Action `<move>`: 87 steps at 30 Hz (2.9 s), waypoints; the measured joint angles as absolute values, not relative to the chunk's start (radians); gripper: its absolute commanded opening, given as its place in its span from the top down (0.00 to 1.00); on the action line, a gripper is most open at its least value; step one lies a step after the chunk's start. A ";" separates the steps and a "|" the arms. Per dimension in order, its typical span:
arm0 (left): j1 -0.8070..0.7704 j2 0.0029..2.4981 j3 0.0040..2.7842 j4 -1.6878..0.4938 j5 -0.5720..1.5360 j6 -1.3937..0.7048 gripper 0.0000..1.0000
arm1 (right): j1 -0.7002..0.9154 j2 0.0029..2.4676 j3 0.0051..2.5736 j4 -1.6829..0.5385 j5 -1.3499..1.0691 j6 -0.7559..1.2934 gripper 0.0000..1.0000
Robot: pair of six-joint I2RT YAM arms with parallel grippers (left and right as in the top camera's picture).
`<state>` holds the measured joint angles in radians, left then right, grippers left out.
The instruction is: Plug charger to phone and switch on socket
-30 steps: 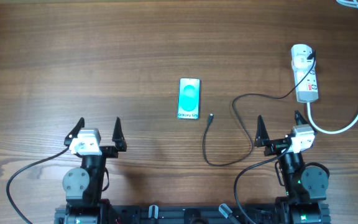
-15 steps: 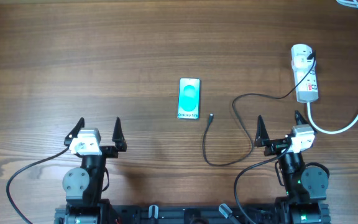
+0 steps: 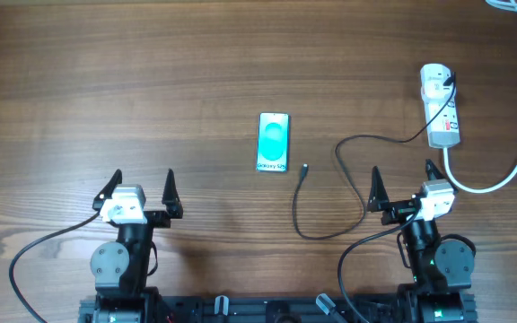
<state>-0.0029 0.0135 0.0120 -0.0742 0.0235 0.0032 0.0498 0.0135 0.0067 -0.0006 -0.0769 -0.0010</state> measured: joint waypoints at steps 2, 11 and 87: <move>-0.003 0.014 0.012 -0.073 0.023 0.003 0.00 | 0.050 0.014 0.007 -0.001 -0.077 -0.001 0.00; -0.004 0.014 0.010 0.009 0.376 -0.333 0.00 | 0.050 0.014 0.007 -0.001 -0.077 -0.001 0.00; -0.599 2.320 1.947 -1.168 0.021 -0.477 0.00 | 0.050 0.014 0.006 -0.002 -0.077 -0.001 0.00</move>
<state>-0.5991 2.3203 1.9472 -1.1679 0.0208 -0.4770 0.0498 0.0135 0.0063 -0.0025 -0.0769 -0.0010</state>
